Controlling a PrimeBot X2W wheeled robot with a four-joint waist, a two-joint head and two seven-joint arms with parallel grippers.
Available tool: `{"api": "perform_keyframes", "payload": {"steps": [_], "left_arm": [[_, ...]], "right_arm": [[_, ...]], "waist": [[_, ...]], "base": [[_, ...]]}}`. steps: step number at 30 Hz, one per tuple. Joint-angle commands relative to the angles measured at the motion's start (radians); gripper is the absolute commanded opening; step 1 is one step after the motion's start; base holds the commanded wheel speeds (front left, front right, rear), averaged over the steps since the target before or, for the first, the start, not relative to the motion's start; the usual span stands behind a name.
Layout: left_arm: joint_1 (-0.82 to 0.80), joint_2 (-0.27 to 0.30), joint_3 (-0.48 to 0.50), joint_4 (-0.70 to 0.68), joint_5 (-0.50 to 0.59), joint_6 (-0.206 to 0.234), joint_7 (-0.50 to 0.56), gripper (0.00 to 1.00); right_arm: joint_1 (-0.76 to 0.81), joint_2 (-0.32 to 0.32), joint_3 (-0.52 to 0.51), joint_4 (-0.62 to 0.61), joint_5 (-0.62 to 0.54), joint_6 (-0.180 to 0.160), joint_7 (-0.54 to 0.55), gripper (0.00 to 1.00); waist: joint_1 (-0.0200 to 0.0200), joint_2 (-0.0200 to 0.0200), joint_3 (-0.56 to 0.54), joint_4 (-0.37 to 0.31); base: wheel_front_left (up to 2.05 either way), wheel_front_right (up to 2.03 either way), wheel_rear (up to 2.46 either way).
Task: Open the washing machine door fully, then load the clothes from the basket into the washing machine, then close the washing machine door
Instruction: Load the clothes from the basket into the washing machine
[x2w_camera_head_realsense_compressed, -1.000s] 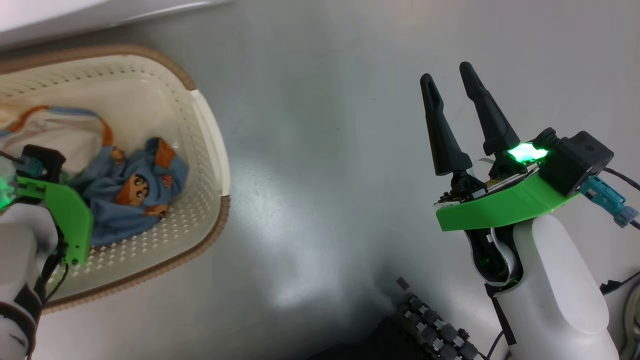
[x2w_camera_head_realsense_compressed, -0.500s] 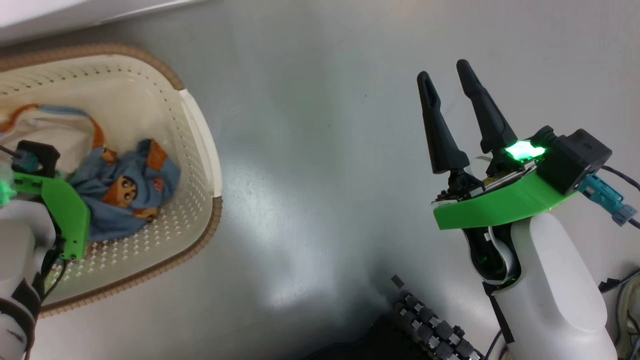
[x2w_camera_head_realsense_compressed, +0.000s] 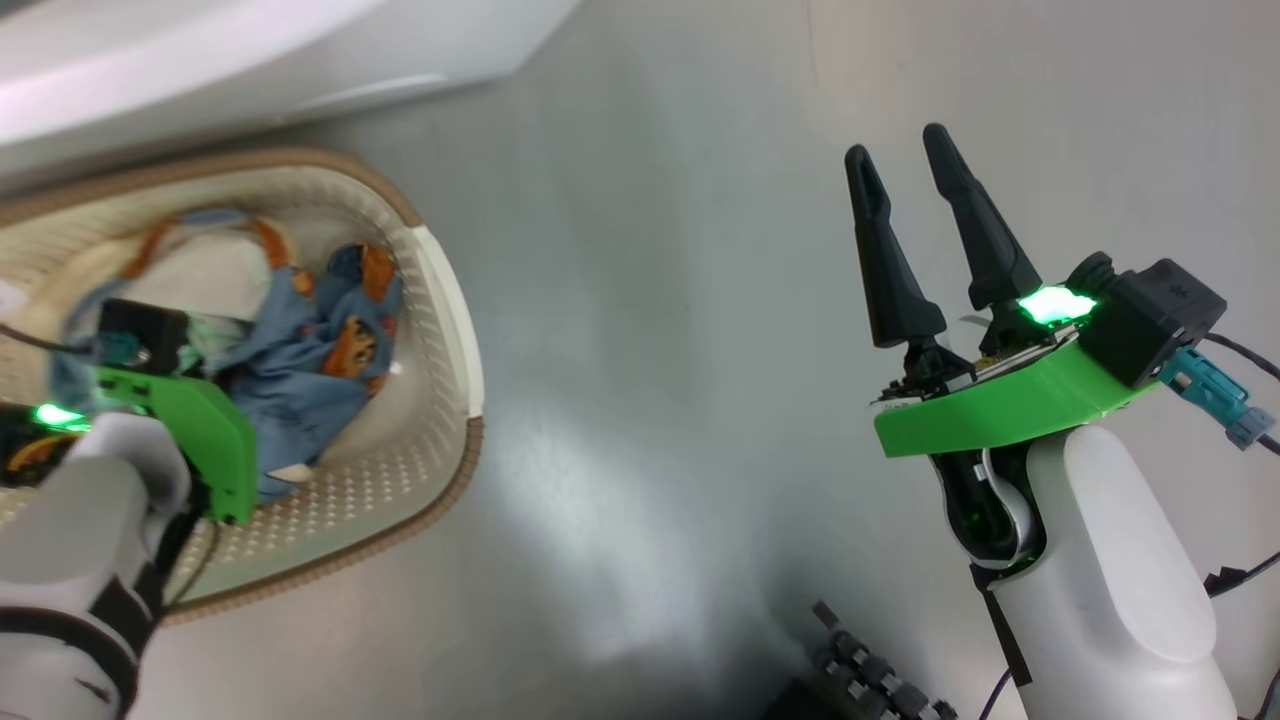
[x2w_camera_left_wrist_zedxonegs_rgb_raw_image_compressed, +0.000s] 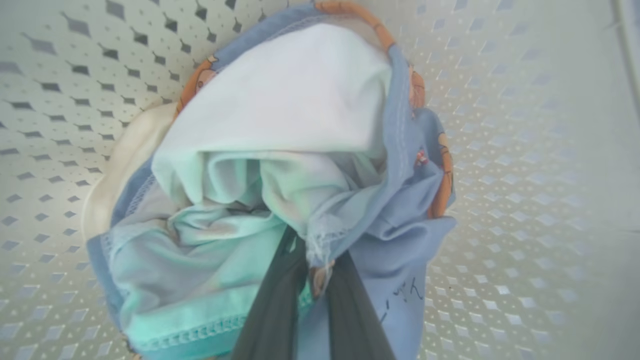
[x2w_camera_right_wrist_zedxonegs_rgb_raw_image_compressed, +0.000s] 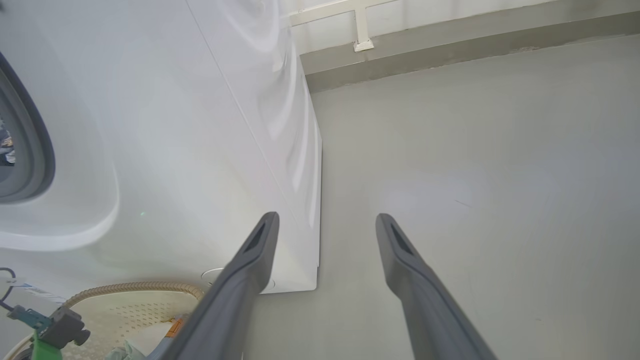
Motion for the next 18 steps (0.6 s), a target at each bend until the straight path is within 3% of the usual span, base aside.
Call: {"api": "perform_keyframes", "payload": {"steps": [1,12,18], "left_arm": [[0.032,0.020,0.011,-0.017,-0.015,-0.002,-0.024,0.00],[0.124,-0.019,-0.013,-0.125,-0.107,-0.002,-0.143,0.00],[0.208,0.002,0.092,-0.269,-0.097,0.000,-0.149,0.00]], "right_arm": [[0.044,0.001,0.012,-0.013,-0.004,0.010,-0.005,1.00],[0.090,-0.041,-0.006,0.021,0.001,0.010,-0.005,1.00],[0.128,-0.072,-0.013,0.037,0.007,0.010,-0.005,1.00]], "waist": [[0.0000,0.0000,-0.064,0.036],[0.0000,0.0000,-0.262,0.117],[0.0000,0.0000,-0.376,0.159]], "base": [[0.00,0.00,0.00],[0.00,0.00,0.00],[0.00,0.00,0.00]]}}
